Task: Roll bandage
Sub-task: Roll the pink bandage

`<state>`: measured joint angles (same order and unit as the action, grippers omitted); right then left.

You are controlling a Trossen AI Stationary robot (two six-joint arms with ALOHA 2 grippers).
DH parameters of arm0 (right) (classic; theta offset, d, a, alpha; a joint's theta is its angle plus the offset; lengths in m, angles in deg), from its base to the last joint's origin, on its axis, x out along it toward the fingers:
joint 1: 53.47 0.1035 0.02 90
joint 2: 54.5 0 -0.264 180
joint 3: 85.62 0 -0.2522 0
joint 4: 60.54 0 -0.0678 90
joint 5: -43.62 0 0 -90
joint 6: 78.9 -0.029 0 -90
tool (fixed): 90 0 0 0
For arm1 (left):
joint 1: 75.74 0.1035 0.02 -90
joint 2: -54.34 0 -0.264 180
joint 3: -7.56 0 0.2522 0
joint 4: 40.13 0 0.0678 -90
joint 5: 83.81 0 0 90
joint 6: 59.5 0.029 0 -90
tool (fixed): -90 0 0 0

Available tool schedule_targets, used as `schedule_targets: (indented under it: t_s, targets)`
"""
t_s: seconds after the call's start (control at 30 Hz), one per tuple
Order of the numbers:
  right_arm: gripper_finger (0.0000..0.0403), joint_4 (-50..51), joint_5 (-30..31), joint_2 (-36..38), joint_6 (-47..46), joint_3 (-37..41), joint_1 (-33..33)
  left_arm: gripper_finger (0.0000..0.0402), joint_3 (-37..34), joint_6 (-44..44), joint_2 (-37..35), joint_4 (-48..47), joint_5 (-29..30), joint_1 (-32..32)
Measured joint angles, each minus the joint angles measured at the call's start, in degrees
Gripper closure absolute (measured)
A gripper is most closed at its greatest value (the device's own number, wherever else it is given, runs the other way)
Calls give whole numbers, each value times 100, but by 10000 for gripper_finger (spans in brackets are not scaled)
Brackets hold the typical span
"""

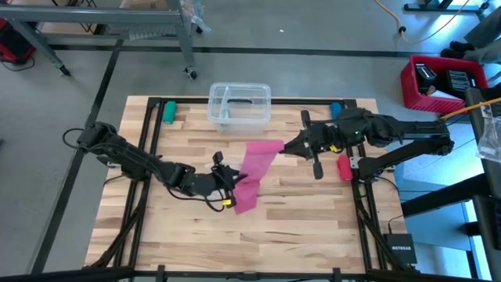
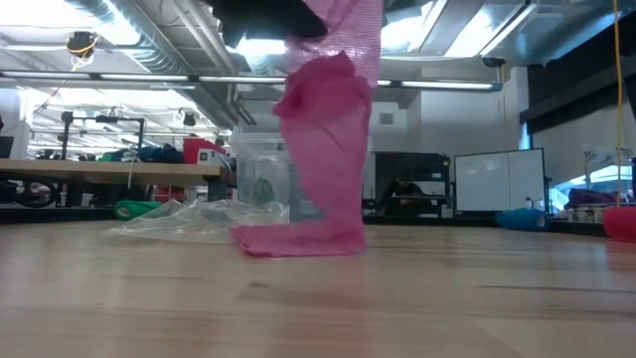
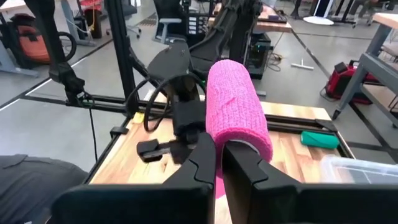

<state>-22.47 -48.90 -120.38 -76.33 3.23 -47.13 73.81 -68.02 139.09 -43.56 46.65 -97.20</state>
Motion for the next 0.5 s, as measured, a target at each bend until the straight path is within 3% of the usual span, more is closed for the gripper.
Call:
schedule_targets:
  t_s: [0.13, 0.3, 0.5]
  targets:
    - [386, -34, -2, 0, -9, 0, 0, 305, 2, 234, 0, 21, -422, 10]
    - [386, -16, -31, 0, 20, 0, 0, 239, 24, 806, -114, -148, -444, -86]
    - [386, 11, -111, 0, 65, 2, 0, 208, 407, 1335, -646, -755, -439, -259]
